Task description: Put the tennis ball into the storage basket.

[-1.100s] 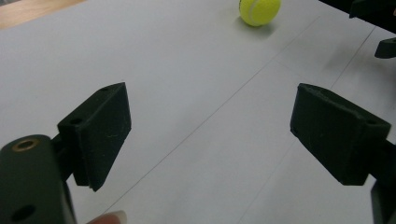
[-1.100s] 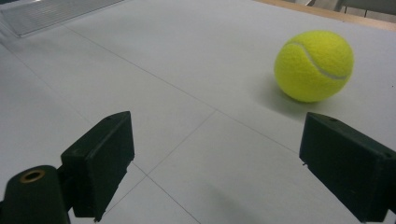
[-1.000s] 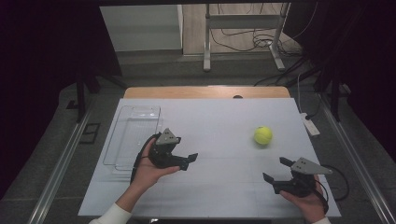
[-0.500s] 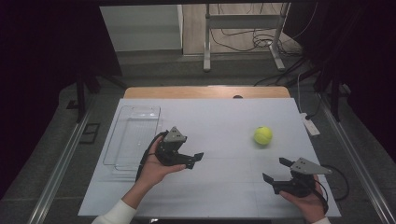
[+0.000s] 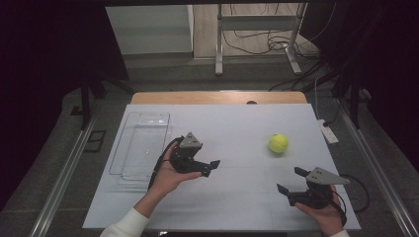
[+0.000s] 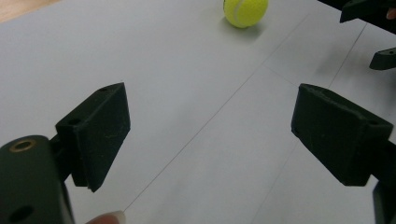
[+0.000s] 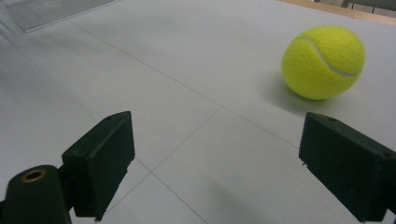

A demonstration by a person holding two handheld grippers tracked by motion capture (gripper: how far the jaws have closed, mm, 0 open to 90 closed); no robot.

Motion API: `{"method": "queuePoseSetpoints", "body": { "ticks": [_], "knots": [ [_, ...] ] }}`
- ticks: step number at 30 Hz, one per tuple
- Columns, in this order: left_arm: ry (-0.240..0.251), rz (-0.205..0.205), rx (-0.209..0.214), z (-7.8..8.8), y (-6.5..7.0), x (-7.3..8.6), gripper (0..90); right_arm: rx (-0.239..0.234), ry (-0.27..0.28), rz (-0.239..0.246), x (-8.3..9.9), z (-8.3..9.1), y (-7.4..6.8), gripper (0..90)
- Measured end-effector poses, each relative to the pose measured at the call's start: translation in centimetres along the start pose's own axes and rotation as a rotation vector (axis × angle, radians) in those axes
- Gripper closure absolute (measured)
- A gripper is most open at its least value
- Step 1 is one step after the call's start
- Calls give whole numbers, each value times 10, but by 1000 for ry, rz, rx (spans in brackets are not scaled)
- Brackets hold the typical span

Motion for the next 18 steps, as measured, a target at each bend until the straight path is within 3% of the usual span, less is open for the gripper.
{"method": "queuePoseSetpoints", "body": {
  "ticks": [18],
  "knots": [
    [-9, -10, 22, -17, 6, -10, 127, -3, -9, 4, 1, -1, -1, 113]
  ]
}}
Point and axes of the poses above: each handheld gripper's, and its own axes: z roughly backward along the jaws, x roughly out of its underside, y roughly to its right, the point moved 9 cm from there along -z, roughly forward along the jaws, and after that the axes turned 2 degrees about -x, right-handed, at the moved point
